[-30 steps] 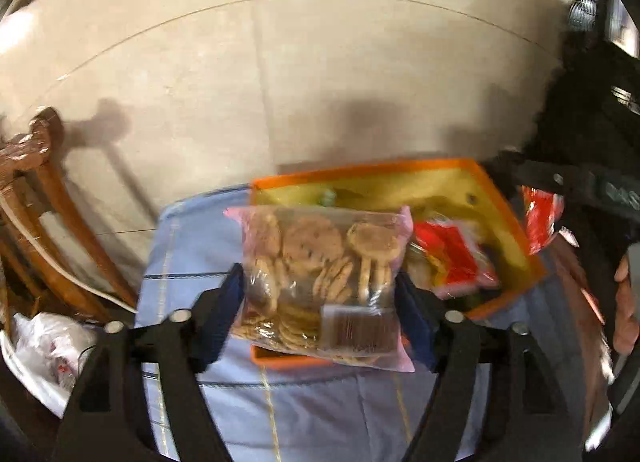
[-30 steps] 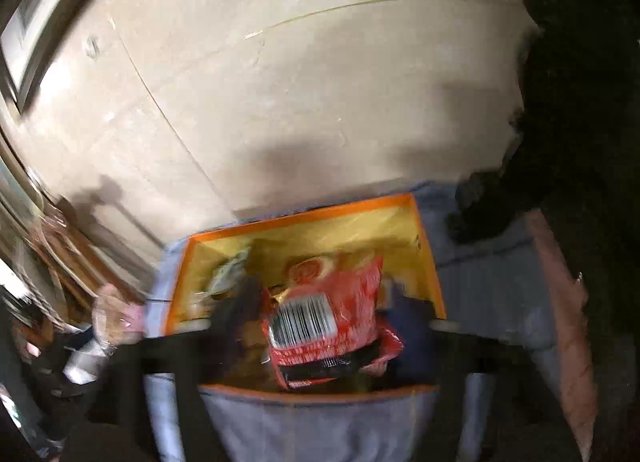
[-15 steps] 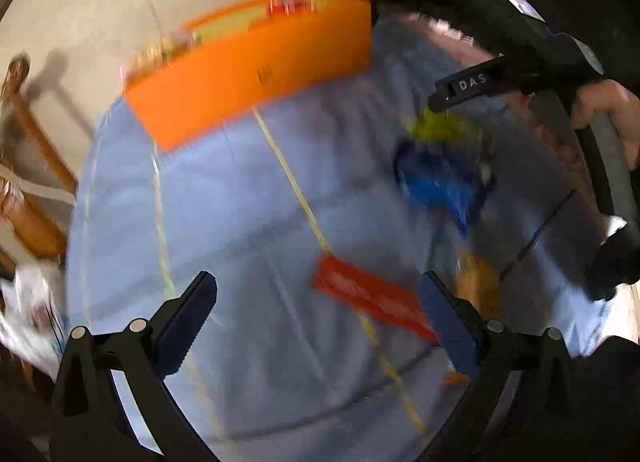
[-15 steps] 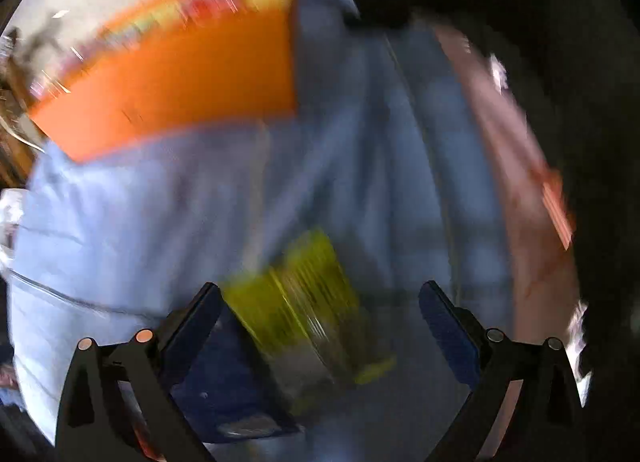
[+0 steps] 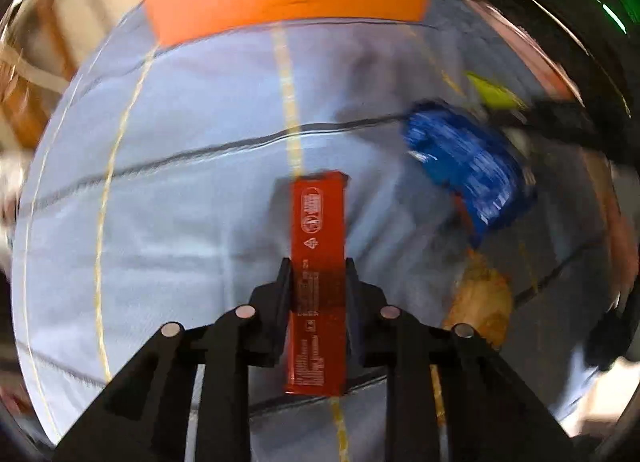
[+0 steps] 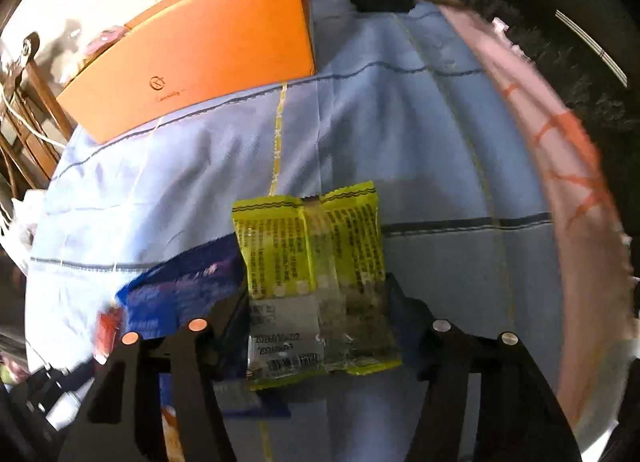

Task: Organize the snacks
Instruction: 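Grasp a red chocolate bar with the left gripper while the right grasps a yellow-green bag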

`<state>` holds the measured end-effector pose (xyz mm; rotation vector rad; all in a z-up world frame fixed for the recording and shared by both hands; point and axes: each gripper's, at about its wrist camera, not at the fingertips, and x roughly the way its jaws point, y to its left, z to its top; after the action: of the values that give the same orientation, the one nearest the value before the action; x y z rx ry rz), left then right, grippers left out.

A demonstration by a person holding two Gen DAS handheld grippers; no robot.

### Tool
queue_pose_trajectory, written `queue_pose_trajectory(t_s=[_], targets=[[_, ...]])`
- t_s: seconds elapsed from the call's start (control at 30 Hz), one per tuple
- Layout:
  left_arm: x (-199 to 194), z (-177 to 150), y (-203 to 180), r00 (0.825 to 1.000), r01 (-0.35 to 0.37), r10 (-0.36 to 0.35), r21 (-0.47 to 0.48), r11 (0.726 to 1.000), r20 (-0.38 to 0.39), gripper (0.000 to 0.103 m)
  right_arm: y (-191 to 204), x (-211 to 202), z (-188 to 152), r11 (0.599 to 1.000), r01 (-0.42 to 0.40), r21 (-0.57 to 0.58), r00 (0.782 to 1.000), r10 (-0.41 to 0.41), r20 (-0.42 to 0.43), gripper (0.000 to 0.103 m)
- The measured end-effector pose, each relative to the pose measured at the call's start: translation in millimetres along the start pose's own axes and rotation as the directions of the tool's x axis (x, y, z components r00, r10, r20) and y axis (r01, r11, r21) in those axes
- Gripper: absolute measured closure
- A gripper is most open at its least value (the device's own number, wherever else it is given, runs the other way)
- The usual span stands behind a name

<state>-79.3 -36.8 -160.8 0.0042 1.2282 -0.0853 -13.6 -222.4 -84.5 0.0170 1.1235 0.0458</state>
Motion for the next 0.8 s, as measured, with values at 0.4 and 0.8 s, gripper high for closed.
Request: queue_pose_trajectory(t_s=[0.4,0.8], targets=[[-106,86,51,0.969,-0.063,0.068,-0.026,0.998,0.238,0.080,10,-102,72,0.980,-0.182,0.084,0.964,0.161,0.214,0.042],[-177,274,71,0.855,-0.172,0.159,-0.019,0.985,0.494,0.080,59,-135,239,0.990,-0.138,-0.021,0.916,0.135,0.379,0.042]])
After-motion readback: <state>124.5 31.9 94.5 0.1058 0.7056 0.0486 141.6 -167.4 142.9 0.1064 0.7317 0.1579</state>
